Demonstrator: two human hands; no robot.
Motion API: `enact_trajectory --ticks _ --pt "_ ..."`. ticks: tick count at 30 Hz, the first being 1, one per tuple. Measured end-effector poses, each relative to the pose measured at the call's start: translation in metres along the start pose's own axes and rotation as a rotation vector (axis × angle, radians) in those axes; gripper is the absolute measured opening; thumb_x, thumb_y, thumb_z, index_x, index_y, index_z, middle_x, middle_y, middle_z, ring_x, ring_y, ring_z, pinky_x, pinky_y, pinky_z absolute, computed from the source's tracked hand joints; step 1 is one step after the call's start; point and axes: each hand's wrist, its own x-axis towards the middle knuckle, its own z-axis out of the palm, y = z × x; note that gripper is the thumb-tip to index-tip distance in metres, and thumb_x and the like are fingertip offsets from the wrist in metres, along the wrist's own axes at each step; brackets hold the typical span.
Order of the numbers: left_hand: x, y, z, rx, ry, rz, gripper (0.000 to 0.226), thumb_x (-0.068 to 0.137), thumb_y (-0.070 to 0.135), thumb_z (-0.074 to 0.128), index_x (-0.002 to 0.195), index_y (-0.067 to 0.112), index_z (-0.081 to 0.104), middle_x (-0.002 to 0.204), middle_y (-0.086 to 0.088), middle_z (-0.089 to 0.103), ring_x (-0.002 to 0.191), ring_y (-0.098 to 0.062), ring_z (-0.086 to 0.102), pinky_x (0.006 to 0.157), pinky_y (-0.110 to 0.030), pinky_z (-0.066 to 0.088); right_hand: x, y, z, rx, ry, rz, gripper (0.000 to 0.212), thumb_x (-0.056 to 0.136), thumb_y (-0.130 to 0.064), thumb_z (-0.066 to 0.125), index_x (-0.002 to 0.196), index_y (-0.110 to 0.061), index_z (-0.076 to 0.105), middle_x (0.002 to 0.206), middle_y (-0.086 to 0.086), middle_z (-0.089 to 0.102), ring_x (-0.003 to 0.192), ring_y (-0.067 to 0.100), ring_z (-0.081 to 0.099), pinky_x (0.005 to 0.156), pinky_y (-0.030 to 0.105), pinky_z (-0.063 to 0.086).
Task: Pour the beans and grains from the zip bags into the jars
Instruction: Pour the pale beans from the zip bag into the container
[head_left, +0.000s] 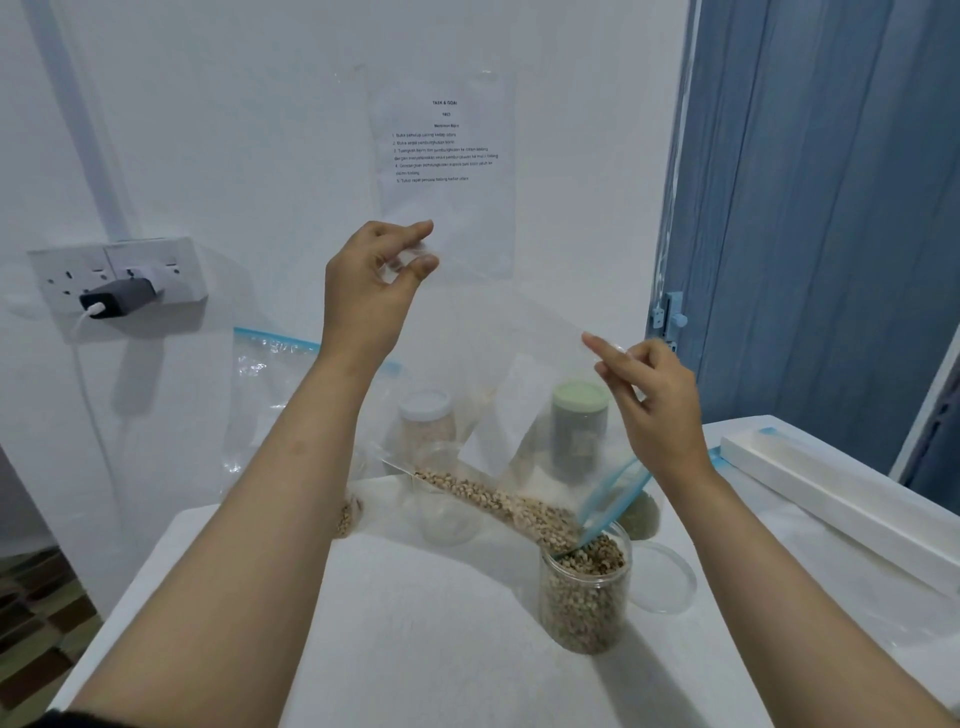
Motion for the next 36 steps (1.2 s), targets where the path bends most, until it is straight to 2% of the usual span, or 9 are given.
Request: enact_trajectory --ticks 4,6,12,16,20,22,25,30,36 --pt "-0.002 -0.002 -0.001 0.007 0.001 0.004 0.031 0.089 0.012 0.071 0.120 0.013 0.070 0.097 0.006 0.063 0.080 0.008 0.054 0.080 -0.005 0.038 -0.002 -0.003 0.001 0.012 -0.014 0.007 0.034 0.099 -0.034 0.051 0.132 -0.037 0.059 0.079 0.000 0.045 0.072 0.016 0.046 0.069 0.041 0.045" --pt "-0.002 -0.006 -0.001 0.007 -0.008 -0.007 0.035 0.090 0.012 0.070 0.125 0.015 0.068 0.097 0.011 0.061 0.081 0.008 0.053 0.082 -0.006 0.038 -0.002 -0.004 0.000 0.031 0.007 0.036 0.034 0.099 -0.033 0.051 0.132 -0.036 0.059 0.079 0.004 0.048 0.072 0.018 0.048 0.069 0.035 0.045" --pt "-0.018 -0.024 -0.009 0.077 -0.061 -0.078 0.056 0.096 0.028 0.064 0.148 0.025 0.042 0.115 0.014 0.058 0.102 0.013 0.050 0.095 -0.002 0.033 -0.006 -0.009 0.005 0.023 0.028 0.044 0.034 0.099 -0.021 0.057 0.131 -0.034 0.061 0.076 0.002 0.046 0.070 0.015 0.045 0.066 0.025 0.039" --pt "-0.035 -0.045 -0.014 0.203 -0.143 -0.081 0.070 0.096 0.051 0.052 0.156 0.030 0.021 0.131 0.016 0.050 0.126 -0.005 0.044 0.115 -0.040 0.032 -0.009 -0.007 0.007 0.037 0.035 0.092 0.032 0.099 -0.031 0.053 0.129 -0.041 0.059 0.079 -0.002 0.045 0.074 0.010 0.046 0.071 0.035 0.042" --pt "-0.053 -0.065 -0.020 0.211 -0.156 -0.214 0.070 0.100 0.039 0.054 0.157 0.032 0.014 0.144 0.010 0.042 0.137 -0.012 0.037 0.117 -0.039 0.027 -0.007 -0.009 0.007 0.043 0.035 0.081 0.033 0.099 -0.023 0.057 0.129 -0.036 0.061 0.078 -0.003 0.043 0.072 0.013 0.045 0.068 0.029 0.041" --pt "-0.061 -0.074 -0.021 0.177 -0.118 -0.295 0.064 0.101 0.033 0.054 0.156 0.028 0.022 0.143 0.005 0.048 0.132 -0.010 0.043 0.114 -0.032 0.031 -0.008 -0.010 0.006 0.042 0.032 0.075 0.034 0.099 -0.020 0.058 0.129 -0.034 0.062 0.078 -0.003 0.043 0.071 0.015 0.045 0.067 0.028 0.041" --pt "-0.064 -0.083 -0.018 0.095 -0.068 -0.309 0.044 0.102 0.020 0.054 0.146 0.021 0.046 0.121 0.005 0.061 0.104 -0.001 0.056 0.102 -0.028 0.042 -0.010 -0.008 0.006 0.036 0.037 0.082 0.034 0.099 -0.023 0.056 0.129 -0.035 0.061 0.078 0.001 0.044 0.072 0.016 0.045 0.066 0.032 0.042" --pt "-0.042 -0.079 -0.015 0.068 0.029 -0.229 0.038 0.097 -0.001 0.051 0.128 0.016 0.064 0.095 0.000 0.060 0.084 -0.008 0.058 0.081 -0.007 0.042 -0.012 -0.004 0.003 0.026 0.050 0.121 0.033 0.099 -0.027 0.055 0.130 -0.036 0.060 0.079 0.001 0.046 0.073 0.014 0.044 0.066 0.035 0.043" --pt "-0.026 -0.071 -0.008 0.008 0.024 -0.192 0.037 0.099 0.003 0.049 0.126 0.022 0.066 0.089 0.014 0.059 0.078 0.004 0.054 0.084 -0.019 0.046 -0.014 0.000 0.003 0.019 0.070 0.160 0.033 0.100 -0.028 0.054 0.131 -0.036 0.060 0.080 -0.013 0.040 0.076 0.008 0.044 0.070 0.041 0.045"
